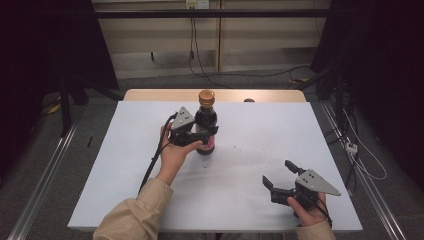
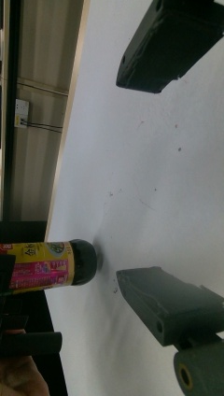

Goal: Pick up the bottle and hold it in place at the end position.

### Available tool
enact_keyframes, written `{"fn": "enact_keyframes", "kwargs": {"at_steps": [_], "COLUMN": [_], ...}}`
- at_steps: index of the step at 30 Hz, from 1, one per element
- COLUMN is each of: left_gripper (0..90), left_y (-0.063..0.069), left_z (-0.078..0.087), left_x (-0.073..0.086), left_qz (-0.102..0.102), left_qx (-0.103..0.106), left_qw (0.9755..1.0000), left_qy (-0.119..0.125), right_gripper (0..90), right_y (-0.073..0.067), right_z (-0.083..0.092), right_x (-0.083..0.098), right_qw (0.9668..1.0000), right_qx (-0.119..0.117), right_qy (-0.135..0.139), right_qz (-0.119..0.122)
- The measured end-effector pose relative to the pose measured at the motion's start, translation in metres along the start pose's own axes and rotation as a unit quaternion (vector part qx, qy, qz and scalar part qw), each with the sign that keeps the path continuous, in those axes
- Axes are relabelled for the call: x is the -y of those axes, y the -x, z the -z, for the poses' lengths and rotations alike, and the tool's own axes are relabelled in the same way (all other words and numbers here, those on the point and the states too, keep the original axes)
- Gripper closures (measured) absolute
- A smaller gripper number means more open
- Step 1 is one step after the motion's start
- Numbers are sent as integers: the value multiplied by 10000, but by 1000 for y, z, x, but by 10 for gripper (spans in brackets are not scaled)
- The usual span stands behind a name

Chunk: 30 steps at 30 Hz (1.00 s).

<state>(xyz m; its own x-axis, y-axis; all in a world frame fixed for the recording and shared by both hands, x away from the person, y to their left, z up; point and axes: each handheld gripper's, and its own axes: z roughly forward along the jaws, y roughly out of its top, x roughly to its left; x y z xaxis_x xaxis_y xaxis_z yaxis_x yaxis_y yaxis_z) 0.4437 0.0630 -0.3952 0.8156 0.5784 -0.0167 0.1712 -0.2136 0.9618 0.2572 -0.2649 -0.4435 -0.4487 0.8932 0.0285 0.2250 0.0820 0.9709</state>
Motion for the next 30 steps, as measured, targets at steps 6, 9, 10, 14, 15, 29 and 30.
{"fn": "enact_keyframes", "kwargs": {"at_steps": [6,9,10,14,15,29,30], "left_gripper": [317,316,316,316,316,315,315], "left_y": [3,4,5,7,6,7,6], "left_z": [-13,-19,-21,-26,-28,-37,-37], "left_x": [-1,-1,-1,0,0,4,4], "left_qz": [83,31,18,29,-2,-21,-11], "left_qx": [53,126,135,120,181,181,182], "left_qw": [9999,9999,9999,9999,9998,9998,9998], "left_qy": [85,102,93,97,82,28,43], "right_gripper": [66,66,66,68,69,69,69], "right_y": [0,0,0,1,1,1,1], "right_z": [0,0,0,0,1,-1,-1], "right_x": [0,0,0,1,1,2,2], "right_qw": [10000,10000,10000,10000,10000,10000,10000], "right_qx": [-12,-8,-8,25,28,-22,-20], "right_qy": [-2,-8,-8,-8,3,-35,-39], "right_qz": [16,2,2,-20,-5,6,4]}}
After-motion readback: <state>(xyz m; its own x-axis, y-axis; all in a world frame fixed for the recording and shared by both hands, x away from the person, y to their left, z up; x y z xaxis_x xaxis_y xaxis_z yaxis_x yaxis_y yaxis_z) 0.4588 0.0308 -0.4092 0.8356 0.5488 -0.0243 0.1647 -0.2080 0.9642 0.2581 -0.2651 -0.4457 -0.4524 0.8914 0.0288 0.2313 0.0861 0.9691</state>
